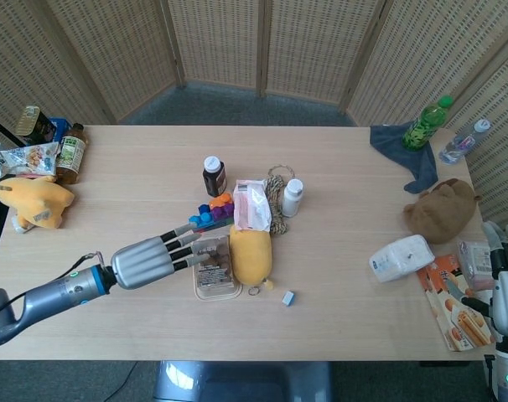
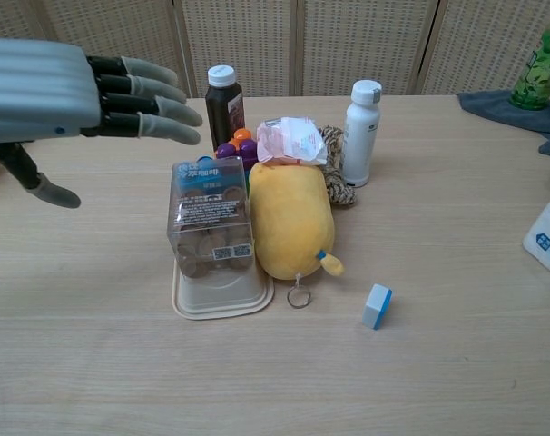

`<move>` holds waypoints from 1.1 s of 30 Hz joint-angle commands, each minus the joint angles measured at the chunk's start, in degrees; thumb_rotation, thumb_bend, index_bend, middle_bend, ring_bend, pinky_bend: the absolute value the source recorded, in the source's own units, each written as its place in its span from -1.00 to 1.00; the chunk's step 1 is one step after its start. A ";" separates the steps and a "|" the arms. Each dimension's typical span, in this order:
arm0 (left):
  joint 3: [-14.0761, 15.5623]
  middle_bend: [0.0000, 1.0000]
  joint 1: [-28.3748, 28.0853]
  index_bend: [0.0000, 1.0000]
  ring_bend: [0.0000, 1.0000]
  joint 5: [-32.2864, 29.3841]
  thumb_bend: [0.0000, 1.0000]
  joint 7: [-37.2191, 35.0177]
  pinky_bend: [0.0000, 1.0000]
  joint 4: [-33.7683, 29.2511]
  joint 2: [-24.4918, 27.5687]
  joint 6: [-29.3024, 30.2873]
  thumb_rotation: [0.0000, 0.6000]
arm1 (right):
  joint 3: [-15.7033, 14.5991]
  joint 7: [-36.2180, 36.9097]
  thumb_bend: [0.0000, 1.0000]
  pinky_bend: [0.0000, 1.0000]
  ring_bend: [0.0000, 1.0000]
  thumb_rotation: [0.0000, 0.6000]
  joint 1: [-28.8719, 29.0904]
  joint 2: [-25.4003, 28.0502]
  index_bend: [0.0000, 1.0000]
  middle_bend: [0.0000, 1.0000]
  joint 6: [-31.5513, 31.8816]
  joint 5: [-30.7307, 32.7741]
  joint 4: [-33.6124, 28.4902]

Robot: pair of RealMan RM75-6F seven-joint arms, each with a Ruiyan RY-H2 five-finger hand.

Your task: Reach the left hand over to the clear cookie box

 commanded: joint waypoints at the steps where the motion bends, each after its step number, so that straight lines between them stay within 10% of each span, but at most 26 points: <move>1: 0.39 -1.00 -2.80 -1.00 -1.00 -0.96 -1.00 0.54 -1.00 2.24 -3.52 -2.70 1.00 | 0.22 0.19 -1.00 -1.00 -1.00 1.00 -0.04 0.10 -1.00 -1.00 -0.08 0.27 -0.03; 17: 4.98 -1.00 -9.28 -1.00 -1.00 -2.78 -1.00 -0.04 -0.97 10.97 -14.43 -4.98 1.00 | 1.18 2.82 -1.00 -1.00 -1.00 1.00 -0.51 1.23 -1.00 -1.00 0.28 0.87 -0.50; 21: 5.90 -0.90 -9.78 -0.84 -0.78 -2.63 -1.00 1.25 -0.20 11.22 -15.27 -3.71 1.00 | 1.15 3.05 -1.00 -1.00 -1.00 1.00 -0.50 1.30 -1.00 -1.00 0.20 0.65 -0.44; 25: 6.55 0.17 -9.23 -0.01 0.25 -1.38 -1.00 3.19 0.72 13.19 -16.42 1.36 1.00 | 1.12 3.35 -1.00 -1.00 -1.00 1.00 -0.59 1.39 -1.00 -1.00 0.37 0.34 -0.58; 33: 7.03 0.59 -8.47 0.38 0.60 -2.60 -1.00 4.97 0.98 13.34 -14.69 5.30 1.00 | 0.96 3.19 -1.00 -1.00 -1.00 1.00 -0.71 1.41 -1.00 -1.00 0.45 -0.01 -0.77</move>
